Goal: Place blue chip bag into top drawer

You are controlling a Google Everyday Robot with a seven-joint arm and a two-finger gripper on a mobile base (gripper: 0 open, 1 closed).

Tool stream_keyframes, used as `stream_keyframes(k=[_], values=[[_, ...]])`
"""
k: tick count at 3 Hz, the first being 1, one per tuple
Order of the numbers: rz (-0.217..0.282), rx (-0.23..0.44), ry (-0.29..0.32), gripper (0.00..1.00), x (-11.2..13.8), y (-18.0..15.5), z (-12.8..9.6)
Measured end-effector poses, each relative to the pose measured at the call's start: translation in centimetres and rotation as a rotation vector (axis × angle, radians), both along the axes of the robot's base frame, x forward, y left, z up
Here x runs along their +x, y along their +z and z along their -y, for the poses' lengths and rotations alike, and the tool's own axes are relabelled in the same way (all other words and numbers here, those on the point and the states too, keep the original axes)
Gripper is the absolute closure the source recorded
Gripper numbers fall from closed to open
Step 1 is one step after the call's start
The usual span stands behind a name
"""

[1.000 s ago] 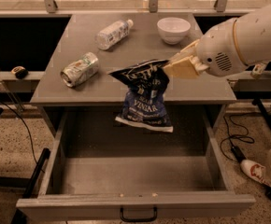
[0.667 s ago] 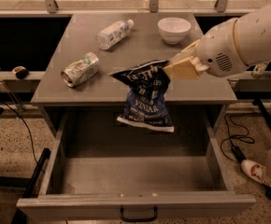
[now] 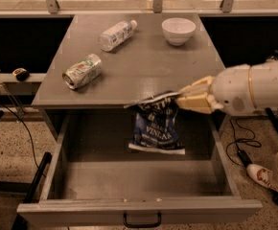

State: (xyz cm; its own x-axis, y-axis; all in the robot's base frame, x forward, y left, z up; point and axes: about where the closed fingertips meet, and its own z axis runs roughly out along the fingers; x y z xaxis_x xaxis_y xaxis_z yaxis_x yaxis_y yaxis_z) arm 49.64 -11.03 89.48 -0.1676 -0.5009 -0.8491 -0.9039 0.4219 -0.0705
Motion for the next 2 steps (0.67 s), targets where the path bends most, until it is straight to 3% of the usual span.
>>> stream_keyframes(k=[2], values=[[0.049,0.151,0.103,1.00,-1.9,-7.3,3.2]])
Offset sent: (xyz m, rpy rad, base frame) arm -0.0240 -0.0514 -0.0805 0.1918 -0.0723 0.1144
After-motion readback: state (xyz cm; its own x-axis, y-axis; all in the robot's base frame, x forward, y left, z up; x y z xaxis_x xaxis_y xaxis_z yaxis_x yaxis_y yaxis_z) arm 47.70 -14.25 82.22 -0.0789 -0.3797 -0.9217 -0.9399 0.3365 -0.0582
